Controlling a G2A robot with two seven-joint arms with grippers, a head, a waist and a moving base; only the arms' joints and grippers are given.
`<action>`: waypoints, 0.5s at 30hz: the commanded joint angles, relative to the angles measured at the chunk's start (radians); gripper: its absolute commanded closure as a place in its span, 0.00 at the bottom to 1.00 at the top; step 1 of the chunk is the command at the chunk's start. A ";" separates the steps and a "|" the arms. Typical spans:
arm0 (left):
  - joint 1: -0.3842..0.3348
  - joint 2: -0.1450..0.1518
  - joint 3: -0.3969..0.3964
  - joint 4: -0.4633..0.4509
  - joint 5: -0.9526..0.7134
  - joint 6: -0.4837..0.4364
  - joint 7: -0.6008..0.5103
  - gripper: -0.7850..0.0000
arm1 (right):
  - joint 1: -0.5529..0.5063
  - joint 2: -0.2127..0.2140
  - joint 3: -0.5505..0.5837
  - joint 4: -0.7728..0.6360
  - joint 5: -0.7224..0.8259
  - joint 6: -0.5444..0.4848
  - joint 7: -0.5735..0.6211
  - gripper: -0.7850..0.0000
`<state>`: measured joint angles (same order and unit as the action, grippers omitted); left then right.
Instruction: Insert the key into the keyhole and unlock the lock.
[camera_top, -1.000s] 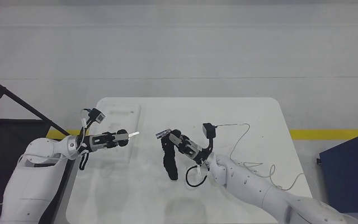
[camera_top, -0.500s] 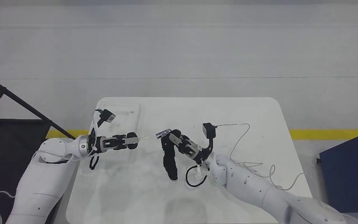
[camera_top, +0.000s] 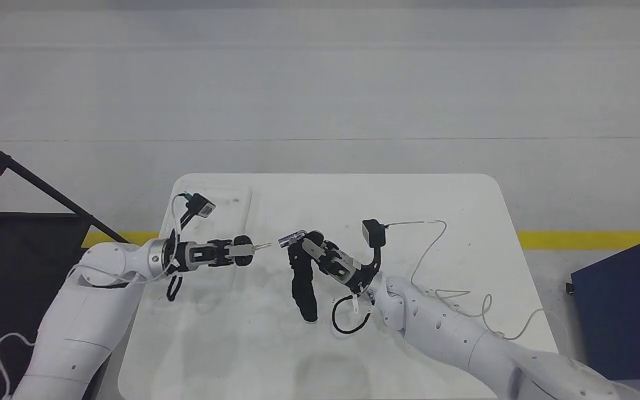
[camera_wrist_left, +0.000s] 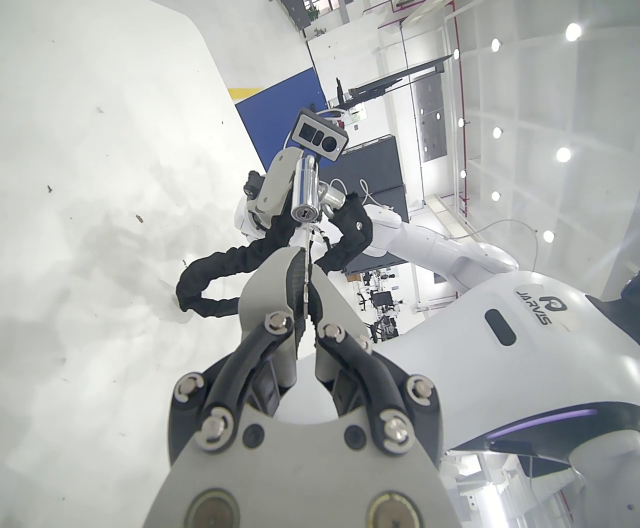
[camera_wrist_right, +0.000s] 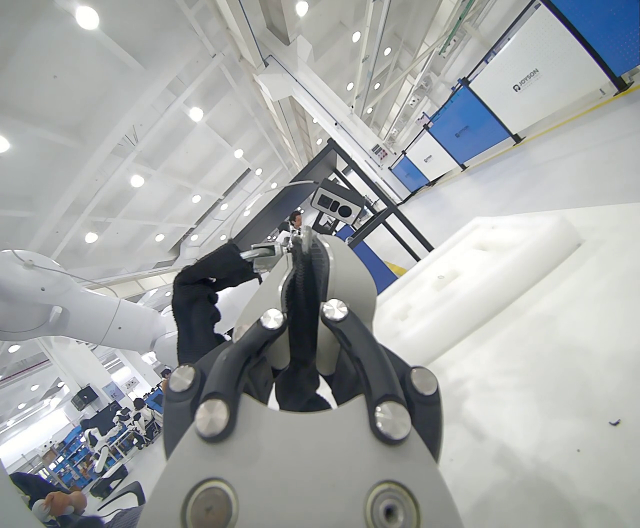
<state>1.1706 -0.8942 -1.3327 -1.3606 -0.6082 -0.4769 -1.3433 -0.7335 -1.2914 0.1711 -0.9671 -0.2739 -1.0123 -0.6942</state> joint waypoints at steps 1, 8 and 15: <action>-0.004 0.000 0.010 0.006 -0.009 -0.001 0.001 1.00 | 0.000 0.000 0.000 0.000 0.000 0.000 0.000 1.00; -0.025 0.003 0.046 0.019 0.032 -0.044 0.044 1.00 | 0.000 0.000 0.000 0.000 0.000 0.000 0.000 1.00; -0.035 0.012 0.072 0.014 0.038 -0.073 0.073 1.00 | 0.000 0.000 0.000 0.000 0.000 0.000 0.000 1.00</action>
<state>1.1357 -0.8835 -1.2642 -1.3451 -0.5692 -0.5446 -1.2760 -0.7335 -1.2914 0.1711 -0.9671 -0.2739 -1.0123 -0.6942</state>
